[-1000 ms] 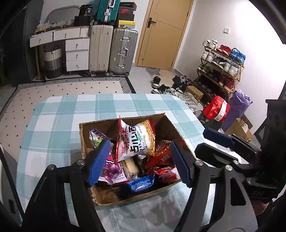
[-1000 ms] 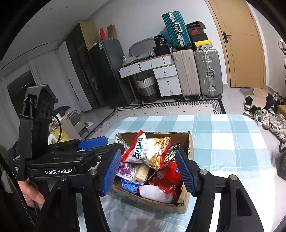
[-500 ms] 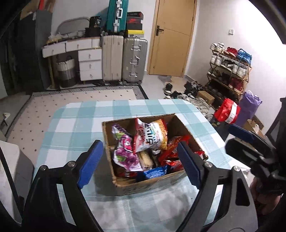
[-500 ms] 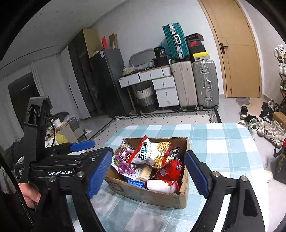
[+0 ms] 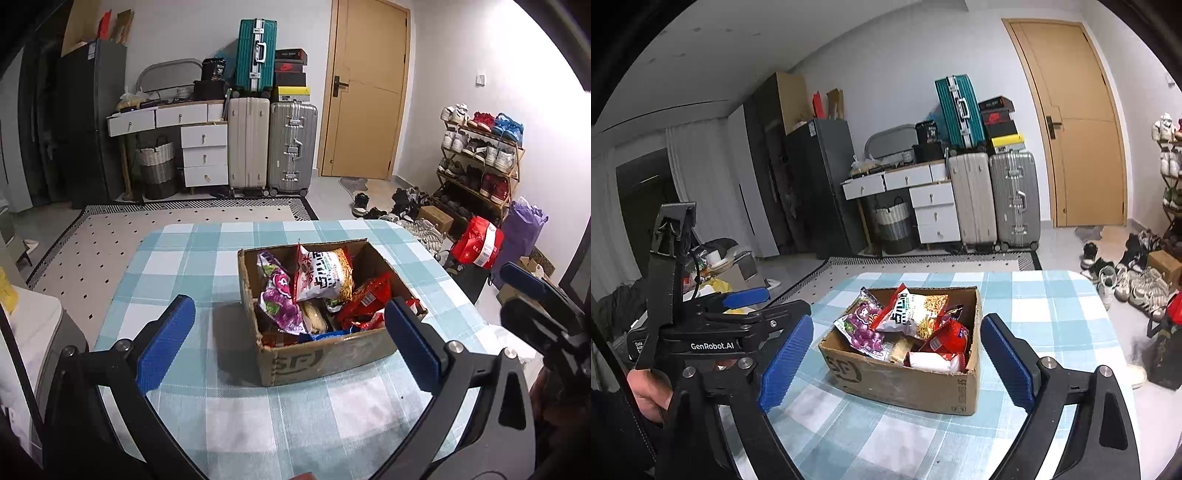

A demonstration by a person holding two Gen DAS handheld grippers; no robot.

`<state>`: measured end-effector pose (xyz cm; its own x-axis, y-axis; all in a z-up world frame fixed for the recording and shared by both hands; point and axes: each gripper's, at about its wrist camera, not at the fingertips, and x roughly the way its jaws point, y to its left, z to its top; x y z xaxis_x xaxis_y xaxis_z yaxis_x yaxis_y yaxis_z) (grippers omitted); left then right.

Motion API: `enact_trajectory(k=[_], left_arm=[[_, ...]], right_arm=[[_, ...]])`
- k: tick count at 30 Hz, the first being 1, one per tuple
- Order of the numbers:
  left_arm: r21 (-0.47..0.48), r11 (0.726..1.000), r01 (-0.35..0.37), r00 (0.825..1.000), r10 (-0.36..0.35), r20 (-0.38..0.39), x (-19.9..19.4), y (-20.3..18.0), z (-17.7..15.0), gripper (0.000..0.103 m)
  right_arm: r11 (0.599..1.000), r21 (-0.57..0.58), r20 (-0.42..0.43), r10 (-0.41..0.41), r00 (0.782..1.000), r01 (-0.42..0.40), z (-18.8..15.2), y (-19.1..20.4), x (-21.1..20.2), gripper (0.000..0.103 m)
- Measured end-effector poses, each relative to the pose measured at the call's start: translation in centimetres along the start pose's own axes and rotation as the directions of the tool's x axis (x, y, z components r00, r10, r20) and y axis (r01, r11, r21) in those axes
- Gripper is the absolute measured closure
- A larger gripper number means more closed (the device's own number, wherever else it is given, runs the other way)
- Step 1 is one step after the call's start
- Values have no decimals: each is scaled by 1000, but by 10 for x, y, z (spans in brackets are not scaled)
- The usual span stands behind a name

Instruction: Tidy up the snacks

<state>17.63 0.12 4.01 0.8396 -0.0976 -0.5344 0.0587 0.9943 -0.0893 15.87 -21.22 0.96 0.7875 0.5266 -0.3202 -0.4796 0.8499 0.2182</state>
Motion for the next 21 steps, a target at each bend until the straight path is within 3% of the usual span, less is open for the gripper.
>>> enact_trajectory(k=[14,21], left_arm=[[22,998,-53,991,50,127,-61,11,-32,1],[28,985,-170,948,155,279,-78,19,-64,1]], right_arm=[[997,-69,71,-37,997,42,-22,20,-47,2],[991,-102,112,-70,991,82,-43,18,-60,2]])
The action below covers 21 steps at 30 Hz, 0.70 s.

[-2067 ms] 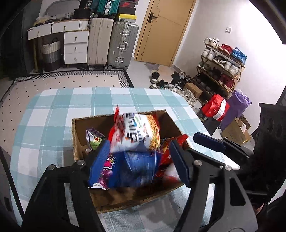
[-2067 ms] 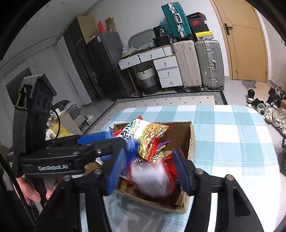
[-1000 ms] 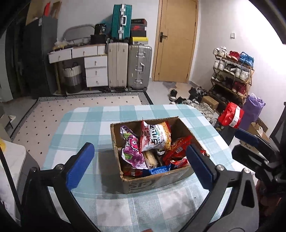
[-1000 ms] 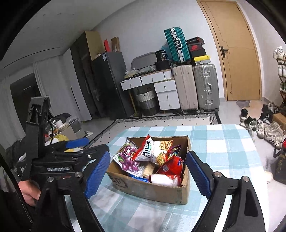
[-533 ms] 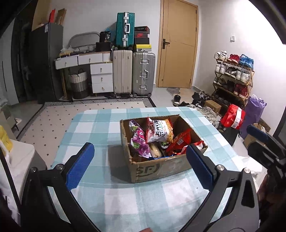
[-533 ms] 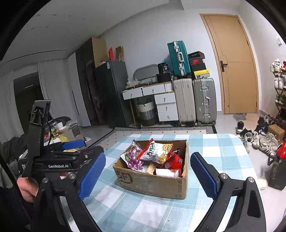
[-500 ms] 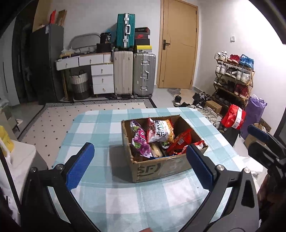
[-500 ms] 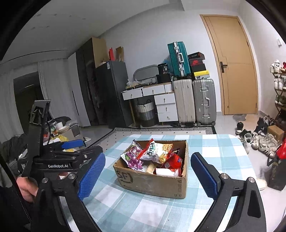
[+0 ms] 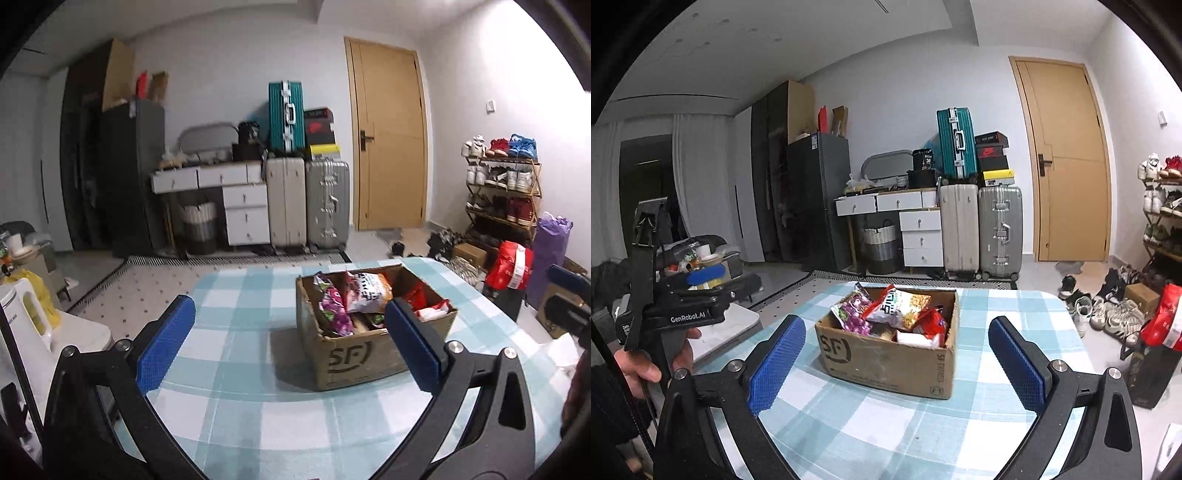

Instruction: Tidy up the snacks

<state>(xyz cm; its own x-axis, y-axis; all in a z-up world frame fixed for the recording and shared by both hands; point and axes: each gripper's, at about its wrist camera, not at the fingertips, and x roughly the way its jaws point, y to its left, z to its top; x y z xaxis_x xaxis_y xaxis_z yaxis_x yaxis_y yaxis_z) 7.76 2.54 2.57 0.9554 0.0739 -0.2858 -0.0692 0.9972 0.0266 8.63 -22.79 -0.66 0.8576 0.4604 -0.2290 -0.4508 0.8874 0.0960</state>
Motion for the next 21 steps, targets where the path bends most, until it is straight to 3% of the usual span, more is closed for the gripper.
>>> enact_trajectory(k=[6,14,21], left_arm=[[10,999,-38,999,37,28,7,7,-37,1],[-35,997,-66,998,65,-4,43,17,-77,1],[-48,996,-74,997,73,-34,67,23,-87,1]], right_arm=[[999,14,0,-34,999,34,-23,-11,-1,2],[996,21,-21,-86,996,87,-55,-27,11,2],[994,2,-44,-109,993,109,-71,-38,27,2]])
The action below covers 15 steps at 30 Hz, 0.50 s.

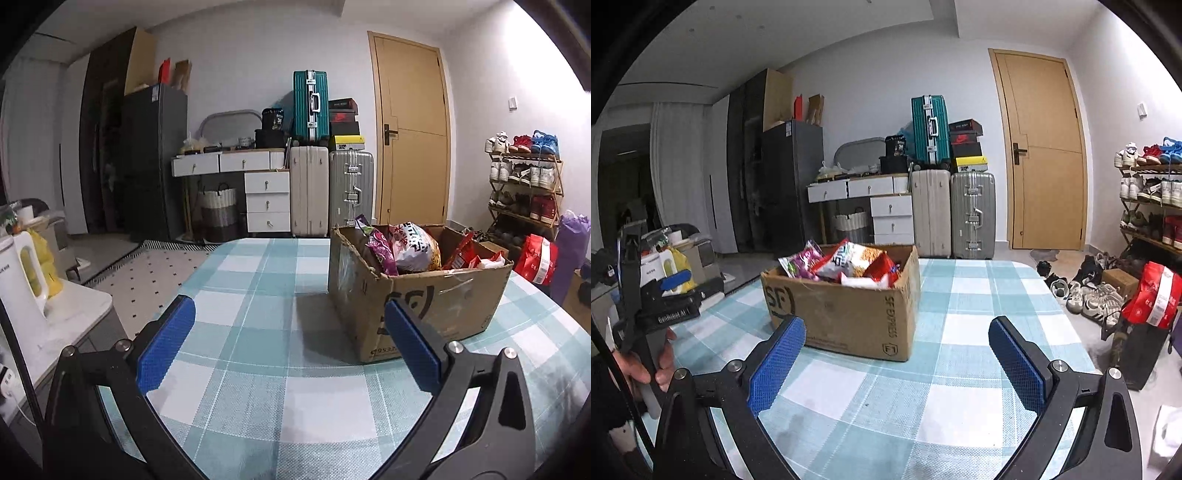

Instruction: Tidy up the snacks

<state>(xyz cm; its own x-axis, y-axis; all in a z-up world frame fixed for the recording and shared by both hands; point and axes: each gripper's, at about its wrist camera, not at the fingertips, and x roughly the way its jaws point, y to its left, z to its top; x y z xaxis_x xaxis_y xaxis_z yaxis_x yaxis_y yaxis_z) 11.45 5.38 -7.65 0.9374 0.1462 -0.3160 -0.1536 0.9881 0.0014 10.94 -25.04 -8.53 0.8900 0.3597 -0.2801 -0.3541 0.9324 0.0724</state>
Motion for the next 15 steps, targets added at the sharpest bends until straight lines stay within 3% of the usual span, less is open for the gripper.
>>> enact_trajectory(k=[15], left_arm=[[26,999,39,999,-39,7,4,-6,-1,1]], right_arm=[[998,-42,-6,-44,999,44,-7,5,12,1]])
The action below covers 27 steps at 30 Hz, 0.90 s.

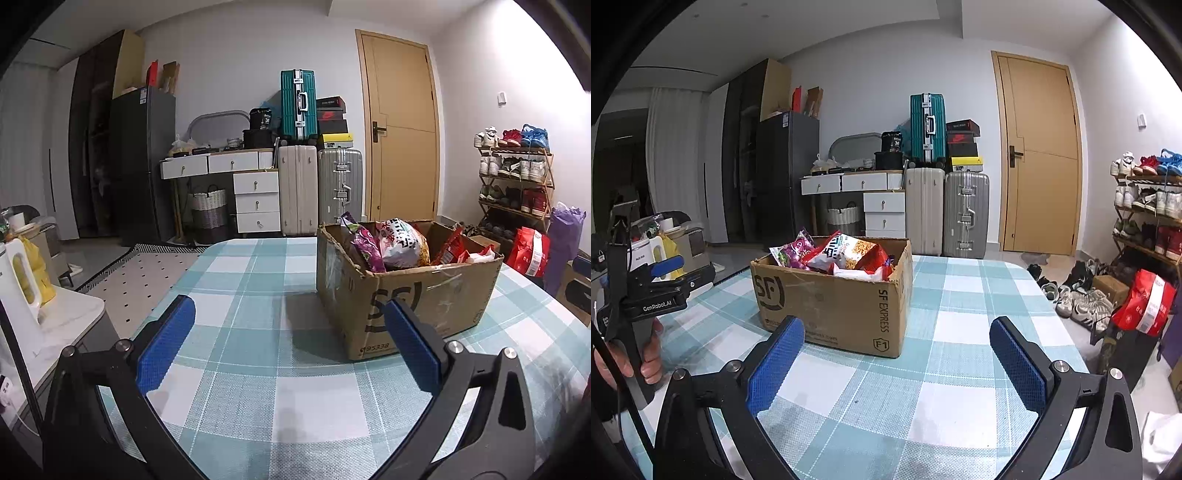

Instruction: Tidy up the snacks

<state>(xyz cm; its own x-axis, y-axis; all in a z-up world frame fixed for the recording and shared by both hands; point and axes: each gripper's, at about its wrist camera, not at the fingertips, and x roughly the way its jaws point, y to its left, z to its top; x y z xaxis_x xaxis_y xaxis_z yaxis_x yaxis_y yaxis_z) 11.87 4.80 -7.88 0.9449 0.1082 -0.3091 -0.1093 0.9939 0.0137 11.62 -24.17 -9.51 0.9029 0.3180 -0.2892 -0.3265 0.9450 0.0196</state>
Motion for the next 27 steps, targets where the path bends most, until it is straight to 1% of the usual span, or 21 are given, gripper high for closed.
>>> enact_trajectory(k=[3,6,8,10,15,27], left_arm=[[0,1000,1,1000,-1,-1,1,0,0,1],[4,1000,-25,1000,25,1,2,-2,-1,1],[12,1000,-14,1000,14,2,0,-3,-2,1],[22,1000,-7,1000,7,2,0,-5,-3,1],[10,1000,4,1000,-4,3,-1,-2,-5,1],[-2,1000,0,1000,0,0,-2,2,-5,1]], right_arm=[[1000,6,0,1,1000,-1,-1,1,-1,1],[1000,3,-2,9,1000,-9,-1,0,-1,1],[999,-7,-1,32,999,-32,-2,1,-3,1],[999,-18,1,28,1000,-28,-2,4,-3,1],[1000,-13,1,17,1000,-17,-2,2,-3,1],[1000,-11,1,18,1000,-18,-2,1,-4,0]])
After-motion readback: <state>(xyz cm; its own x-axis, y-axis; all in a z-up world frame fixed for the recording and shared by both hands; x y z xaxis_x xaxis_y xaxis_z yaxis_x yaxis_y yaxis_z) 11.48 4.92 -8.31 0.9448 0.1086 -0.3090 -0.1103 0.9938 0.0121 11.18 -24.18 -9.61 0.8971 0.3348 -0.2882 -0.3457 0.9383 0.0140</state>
